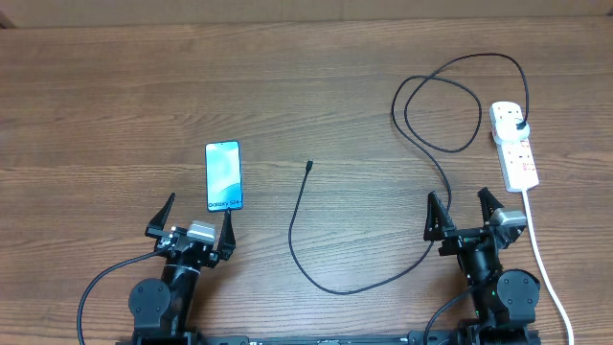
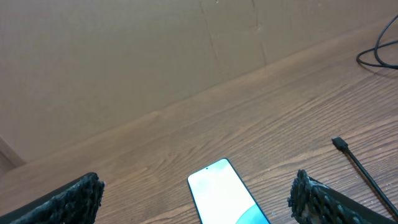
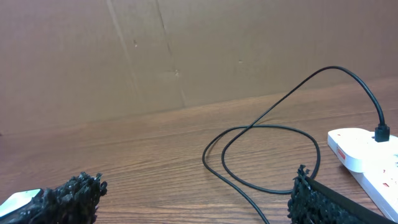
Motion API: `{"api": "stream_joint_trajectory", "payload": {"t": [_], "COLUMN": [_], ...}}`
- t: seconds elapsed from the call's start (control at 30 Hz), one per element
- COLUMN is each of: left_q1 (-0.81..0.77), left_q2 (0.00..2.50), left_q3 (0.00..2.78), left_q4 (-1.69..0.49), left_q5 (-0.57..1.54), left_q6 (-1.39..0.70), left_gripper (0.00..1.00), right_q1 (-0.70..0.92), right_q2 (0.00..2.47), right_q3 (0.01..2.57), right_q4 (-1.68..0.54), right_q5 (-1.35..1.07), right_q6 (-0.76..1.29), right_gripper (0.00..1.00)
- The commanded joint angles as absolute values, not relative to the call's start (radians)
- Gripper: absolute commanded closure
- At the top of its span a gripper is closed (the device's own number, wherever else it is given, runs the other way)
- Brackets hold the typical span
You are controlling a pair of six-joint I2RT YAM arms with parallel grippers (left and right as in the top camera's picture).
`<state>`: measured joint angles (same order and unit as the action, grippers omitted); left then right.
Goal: Plug charger to phone and switch on socket
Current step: 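Move the left gripper over the Galaxy S24+ phone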
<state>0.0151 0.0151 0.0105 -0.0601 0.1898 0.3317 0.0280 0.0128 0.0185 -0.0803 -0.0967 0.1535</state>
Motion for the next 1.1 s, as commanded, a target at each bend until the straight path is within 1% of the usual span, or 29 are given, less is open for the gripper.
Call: {"api": "stream_joint_trajectory", "payload": {"t": [0.0, 0.1, 0.13, 0.23, 0.37, 0.5, 0.7, 0.9, 1.07], "left_q1": [0.021, 0.022, 0.022, 0.019, 0.02, 0.02, 0.02, 0.017, -0.027], "left_q2": [0.899, 0.9, 0.886, 0.862, 0.858, 0.907, 0.994, 1.122, 1.262], "left_q3": [0.868, 0.873, 0.873, 0.852, 0.805, 0.799, 0.805, 0.902, 1.084], "left_q4": [-0.291, -0.291, -0.341, -0.381, -0.421, -0.485, -0.5, -0.612, -0.796], "left_q5": [0.268, 0.263, 0.293, 0.377, 0.391, 0.394, 0.392, 0.381, 0.25], "left_q6": [-0.103, -0.118, -0.152, -0.148, -0.127, -0.096, -0.097, -0.041, -0.022], "left_gripper": [0.0, 0.0, 0.0, 0.0, 0.0, 0.0, 0.0, 0.0, 0.0], "right_q1": [0.035, 0.035, 0.035, 0.035, 0.035, 0.035, 0.035, 0.035, 0.035], "right_q2": [0.003, 0.003, 0.003, 0.003, 0.003, 0.003, 0.003, 0.003, 0.003], "right_q3": [0.008, 0.008, 0.008, 0.008, 0.008, 0.008, 0.008, 0.008, 0.008], "right_q4": [-0.076, -0.077, -0.076, -0.076, -0.077, -0.076, -0.076, -0.076, -0.076], "right_q5": [-0.09, -0.09, -0.09, -0.09, -0.09, -0.09, -0.09, -0.09, -0.09], "right_q6": [0.155, 0.156, 0.155, 0.155, 0.156, 0.156, 0.156, 0.155, 0.155], "right_gripper": [0.0, 0.0, 0.0, 0.0, 0.0, 0.0, 0.0, 0.0, 0.0]}}
